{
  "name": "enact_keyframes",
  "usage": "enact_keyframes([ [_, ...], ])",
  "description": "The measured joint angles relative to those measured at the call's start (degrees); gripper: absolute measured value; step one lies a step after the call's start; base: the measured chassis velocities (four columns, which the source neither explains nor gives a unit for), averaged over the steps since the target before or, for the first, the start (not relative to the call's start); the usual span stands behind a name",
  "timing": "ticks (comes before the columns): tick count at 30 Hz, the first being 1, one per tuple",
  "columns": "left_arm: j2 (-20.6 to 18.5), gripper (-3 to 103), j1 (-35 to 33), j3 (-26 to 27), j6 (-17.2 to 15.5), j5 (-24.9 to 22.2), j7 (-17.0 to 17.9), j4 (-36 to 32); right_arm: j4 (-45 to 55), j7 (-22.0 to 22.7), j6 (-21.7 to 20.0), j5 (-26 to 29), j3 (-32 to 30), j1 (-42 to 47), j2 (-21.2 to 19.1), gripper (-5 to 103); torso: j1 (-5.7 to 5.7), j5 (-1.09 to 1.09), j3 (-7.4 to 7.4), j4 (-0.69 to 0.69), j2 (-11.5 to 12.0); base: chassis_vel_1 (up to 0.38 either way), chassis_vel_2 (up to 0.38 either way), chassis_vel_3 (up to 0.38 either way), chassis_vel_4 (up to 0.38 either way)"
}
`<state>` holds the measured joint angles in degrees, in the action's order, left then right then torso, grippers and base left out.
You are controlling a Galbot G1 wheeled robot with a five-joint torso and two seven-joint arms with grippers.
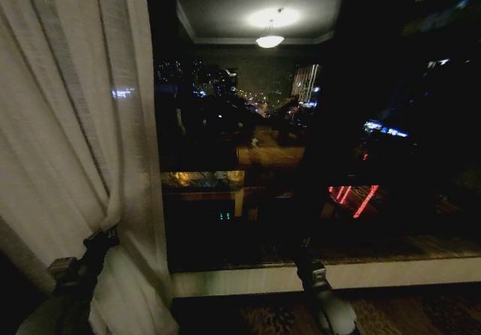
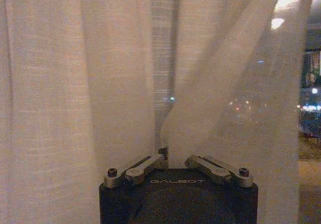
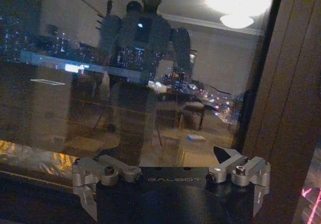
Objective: Open the curtains by pulling them apart, changing their state from closed to fully open.
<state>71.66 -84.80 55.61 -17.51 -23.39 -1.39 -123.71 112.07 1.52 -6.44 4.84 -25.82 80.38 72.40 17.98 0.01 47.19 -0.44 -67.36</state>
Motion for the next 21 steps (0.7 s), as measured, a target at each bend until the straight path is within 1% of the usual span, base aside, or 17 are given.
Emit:
enact_keyframes([
  [1, -0.02, 0, -0.04, 0.03, 0.0, -0.01, 0.0, 0.0, -0.02, 0.0, 0.0, 0.0, 0.03, -0.07, 0.03, 100, 0.0, -0.02, 0.0, 0.0, 0.0, 0.0, 0.0, 0.0, 0.0],
  [15, -0.06, 0, -0.15, -0.12, 0.28, -0.02, -0.25, 0.69, -0.27, 0.03, 0.04, -0.18, 0.14, -0.02, 0.46, 100, 0.0, 0.0, 0.0, 0.0, 0.0, 0.0, 0.0, 0.0, 0.0],
  [21, -0.25, 0, -0.21, 0.13, 0.41, -0.02, -0.35, 0.99, -0.35, 0.04, 0.06, -0.29, 0.15, -0.08, 0.74, 100, 0.0, 0.0, 0.0, 0.0, 0.0, 0.057, 0.056, -0.062, -0.054],
])
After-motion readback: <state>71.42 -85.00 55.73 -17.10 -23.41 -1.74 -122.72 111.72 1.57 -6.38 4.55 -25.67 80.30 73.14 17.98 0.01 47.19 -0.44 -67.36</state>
